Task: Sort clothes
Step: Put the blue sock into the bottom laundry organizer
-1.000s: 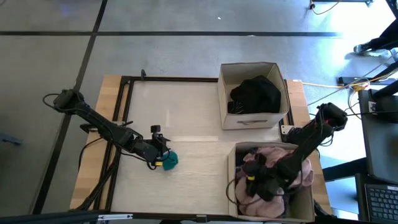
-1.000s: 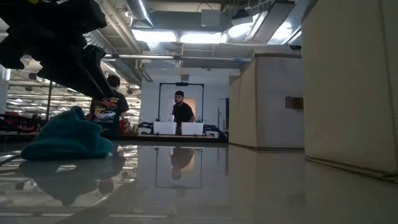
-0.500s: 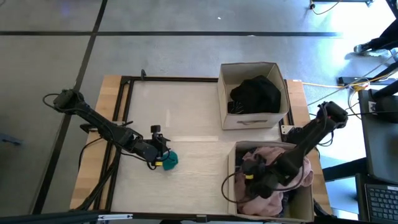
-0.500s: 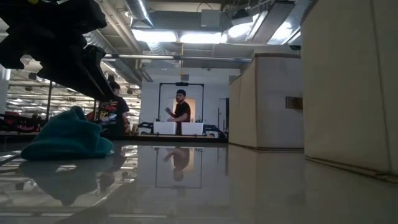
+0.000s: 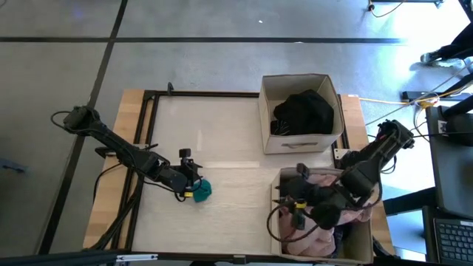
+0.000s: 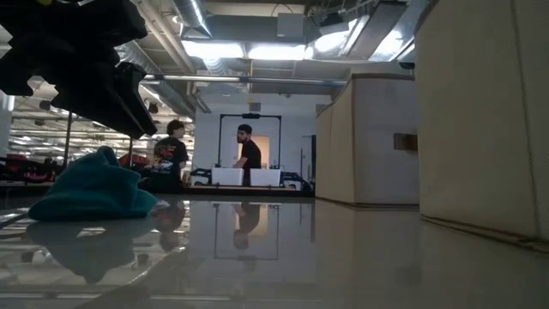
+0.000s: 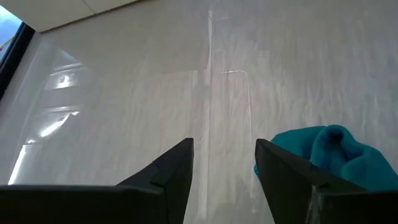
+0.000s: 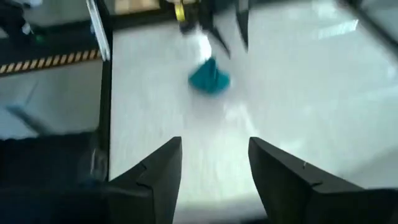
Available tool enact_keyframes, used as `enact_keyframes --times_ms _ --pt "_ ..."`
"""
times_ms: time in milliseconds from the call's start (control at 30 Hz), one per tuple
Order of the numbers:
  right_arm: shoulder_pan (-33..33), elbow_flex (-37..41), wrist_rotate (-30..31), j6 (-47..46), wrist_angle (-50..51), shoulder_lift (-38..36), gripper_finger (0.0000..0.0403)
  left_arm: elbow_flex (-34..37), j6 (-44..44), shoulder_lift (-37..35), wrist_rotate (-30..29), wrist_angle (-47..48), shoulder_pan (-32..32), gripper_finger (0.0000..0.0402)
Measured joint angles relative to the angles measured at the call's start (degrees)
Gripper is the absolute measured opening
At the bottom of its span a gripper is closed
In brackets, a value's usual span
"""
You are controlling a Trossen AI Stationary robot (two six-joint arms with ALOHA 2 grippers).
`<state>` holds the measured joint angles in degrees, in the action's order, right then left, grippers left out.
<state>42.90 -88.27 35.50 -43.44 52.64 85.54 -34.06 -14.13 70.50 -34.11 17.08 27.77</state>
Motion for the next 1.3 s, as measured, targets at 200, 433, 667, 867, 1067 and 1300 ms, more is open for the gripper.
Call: enact_keyframes --times_ms 200,433,667,867,1067,1300 --pt "-6.42 1.89 -0.48 15.27 -11.27 1.77 0.0186 -0.01 -0.46 0.00 0.00 1.50 0.44 0.0164" --pt "-14.77 1.99 -5.22 27.72 -23.00 7.18 0.0186 0.00 -4.12 -2.58 0.02 6.86 3.08 0.0164" --pt "-21.40 1.99 -15.65 33.84 -34.24 14.55 0.0186 0.00 -11.67 -7.11 0.70 15.87 6.71 0.0164" --pt "-26.00 2.04 -18.65 34.80 -41.05 22.03 0.0186 0.18 -16.90 -7.20 2.43 18.21 10.06 0.0164" --pt "-29.33 2.04 -22.32 34.76 -47.76 29.11 0.0186 4.54 -18.00 -7.05 2.70 12.52 11.84 0.0164" --pt "-31.06 2.02 -28.98 31.44 -57.65 36.33 0.0186 11.95 -17.08 -6.99 3.88 -3.77 11.83 0.0164"
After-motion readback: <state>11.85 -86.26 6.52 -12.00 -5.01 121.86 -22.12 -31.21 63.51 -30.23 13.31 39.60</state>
